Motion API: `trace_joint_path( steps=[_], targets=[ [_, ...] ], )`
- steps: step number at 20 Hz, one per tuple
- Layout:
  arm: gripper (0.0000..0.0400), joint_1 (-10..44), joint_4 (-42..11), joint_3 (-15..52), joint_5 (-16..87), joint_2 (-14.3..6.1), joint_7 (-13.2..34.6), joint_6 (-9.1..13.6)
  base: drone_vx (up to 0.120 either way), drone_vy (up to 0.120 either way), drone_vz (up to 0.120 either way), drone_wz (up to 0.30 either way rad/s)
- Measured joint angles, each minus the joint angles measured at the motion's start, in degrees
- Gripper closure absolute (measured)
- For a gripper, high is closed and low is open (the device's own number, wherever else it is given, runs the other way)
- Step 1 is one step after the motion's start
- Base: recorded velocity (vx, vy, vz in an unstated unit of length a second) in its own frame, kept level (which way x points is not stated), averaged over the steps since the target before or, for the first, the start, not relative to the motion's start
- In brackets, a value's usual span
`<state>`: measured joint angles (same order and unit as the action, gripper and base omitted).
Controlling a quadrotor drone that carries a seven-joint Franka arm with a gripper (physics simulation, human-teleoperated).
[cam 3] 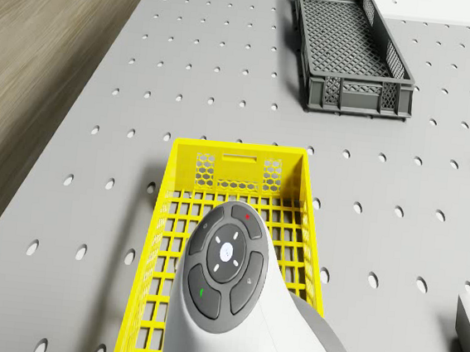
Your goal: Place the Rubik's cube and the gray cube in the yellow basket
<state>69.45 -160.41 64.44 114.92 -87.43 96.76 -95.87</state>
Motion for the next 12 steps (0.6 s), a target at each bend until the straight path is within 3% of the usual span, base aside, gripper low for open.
trace_joint_path(
  steps=[3, 9, 12],
  targets=[
    [0.0017, -0.4, -0.5, 1.1, -0.9, 0.1, -0.1, 0.7, 0.0, 0.0, 0.013, 0.0],
    [0.0004, -1.1, -1.6, 3.9, -3.5, 0.3, -0.2, 2.1, 0.0, 0.0, 0.12, 0.0],
    [0.0002, -1.3, -1.8, 4.5, -4.1, 0.4, -0.2, 2.4, 0.0, -0.107, 0.12, 0.0]
  ],
)
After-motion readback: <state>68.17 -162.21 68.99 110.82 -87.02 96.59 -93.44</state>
